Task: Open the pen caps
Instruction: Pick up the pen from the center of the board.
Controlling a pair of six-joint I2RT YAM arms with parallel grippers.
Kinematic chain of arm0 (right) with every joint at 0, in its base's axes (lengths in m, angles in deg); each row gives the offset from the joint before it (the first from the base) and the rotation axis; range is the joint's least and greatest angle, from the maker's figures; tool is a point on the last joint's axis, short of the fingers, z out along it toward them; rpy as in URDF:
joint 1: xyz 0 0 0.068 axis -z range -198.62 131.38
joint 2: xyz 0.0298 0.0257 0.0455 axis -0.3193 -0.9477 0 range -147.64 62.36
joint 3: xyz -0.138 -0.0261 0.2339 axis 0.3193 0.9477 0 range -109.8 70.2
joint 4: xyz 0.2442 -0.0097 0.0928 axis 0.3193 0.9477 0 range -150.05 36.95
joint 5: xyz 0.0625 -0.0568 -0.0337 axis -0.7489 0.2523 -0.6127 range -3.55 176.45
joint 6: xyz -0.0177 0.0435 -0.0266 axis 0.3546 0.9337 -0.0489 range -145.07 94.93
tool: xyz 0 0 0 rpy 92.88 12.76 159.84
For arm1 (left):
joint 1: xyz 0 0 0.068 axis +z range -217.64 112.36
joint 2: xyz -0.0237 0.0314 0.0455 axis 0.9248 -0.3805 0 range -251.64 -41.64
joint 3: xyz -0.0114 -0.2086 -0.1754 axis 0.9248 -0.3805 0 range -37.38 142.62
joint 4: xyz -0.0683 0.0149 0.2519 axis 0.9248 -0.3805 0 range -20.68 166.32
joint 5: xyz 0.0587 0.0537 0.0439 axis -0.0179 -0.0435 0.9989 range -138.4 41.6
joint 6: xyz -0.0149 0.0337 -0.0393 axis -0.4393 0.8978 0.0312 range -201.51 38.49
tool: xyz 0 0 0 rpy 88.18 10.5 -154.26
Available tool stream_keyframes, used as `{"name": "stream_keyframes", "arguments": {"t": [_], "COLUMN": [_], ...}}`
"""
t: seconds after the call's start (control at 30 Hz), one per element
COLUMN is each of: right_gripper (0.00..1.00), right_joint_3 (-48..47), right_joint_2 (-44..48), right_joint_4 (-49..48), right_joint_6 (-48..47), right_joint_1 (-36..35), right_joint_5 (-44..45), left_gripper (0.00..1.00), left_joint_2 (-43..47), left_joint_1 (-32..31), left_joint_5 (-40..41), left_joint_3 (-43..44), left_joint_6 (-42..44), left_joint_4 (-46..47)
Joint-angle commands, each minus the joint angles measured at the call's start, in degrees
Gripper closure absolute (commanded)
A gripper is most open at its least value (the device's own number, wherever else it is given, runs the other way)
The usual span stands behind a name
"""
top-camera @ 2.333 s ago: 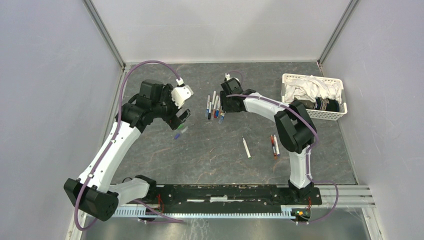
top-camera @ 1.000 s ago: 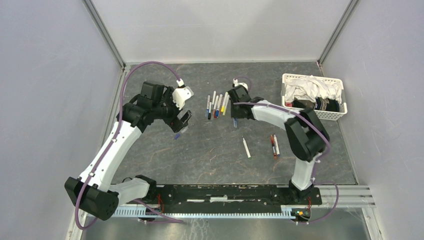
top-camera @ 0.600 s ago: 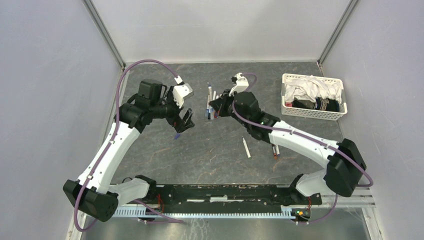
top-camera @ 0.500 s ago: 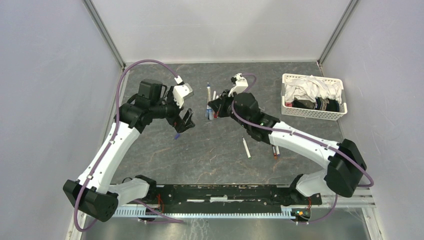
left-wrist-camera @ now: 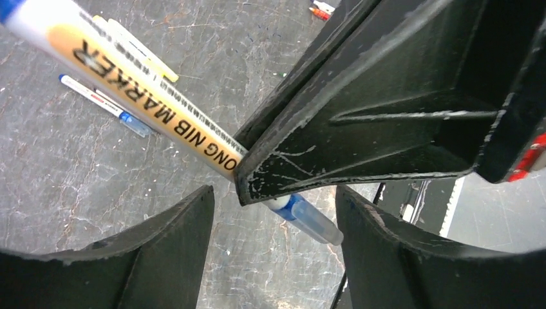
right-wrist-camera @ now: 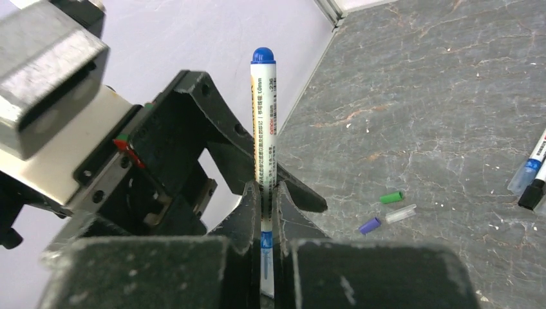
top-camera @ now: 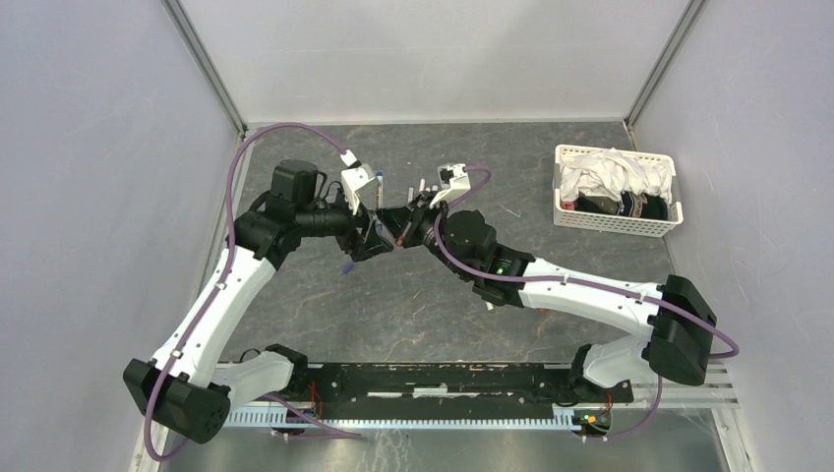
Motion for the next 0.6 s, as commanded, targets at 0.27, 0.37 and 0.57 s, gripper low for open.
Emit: {"name": "stream_keyframes", "arguments": {"t": [0.27, 0.37, 0.57], "right_gripper": [0.91, 0.74, 0.54], "right_joint_3": [2.02, 2.03, 1.72], "right_joint_2": [1.93, 3.15, 8.85], "right_joint_4": [-2.19, 0.33, 8.27], "right_joint_6": [2.06, 1.47, -2.85], "right_joint_1": [-0.84, -0.67, 2.39], "right_joint_5": [2.13, 1.06, -4.42], "left_gripper": [0.87, 0.93, 0.98], "left_joint_2": [1.50, 2.46, 5.77], "left_joint_1": [0.18, 0.20, 0.23], "left_joint_5": [6.23, 7.39, 12.66], "left_joint_3": [-2.63, -3.27, -6.68], "left_joint_6": [1.57, 5.81, 21.47], "left_joint_4": [3.49, 2.91, -1.75]}}
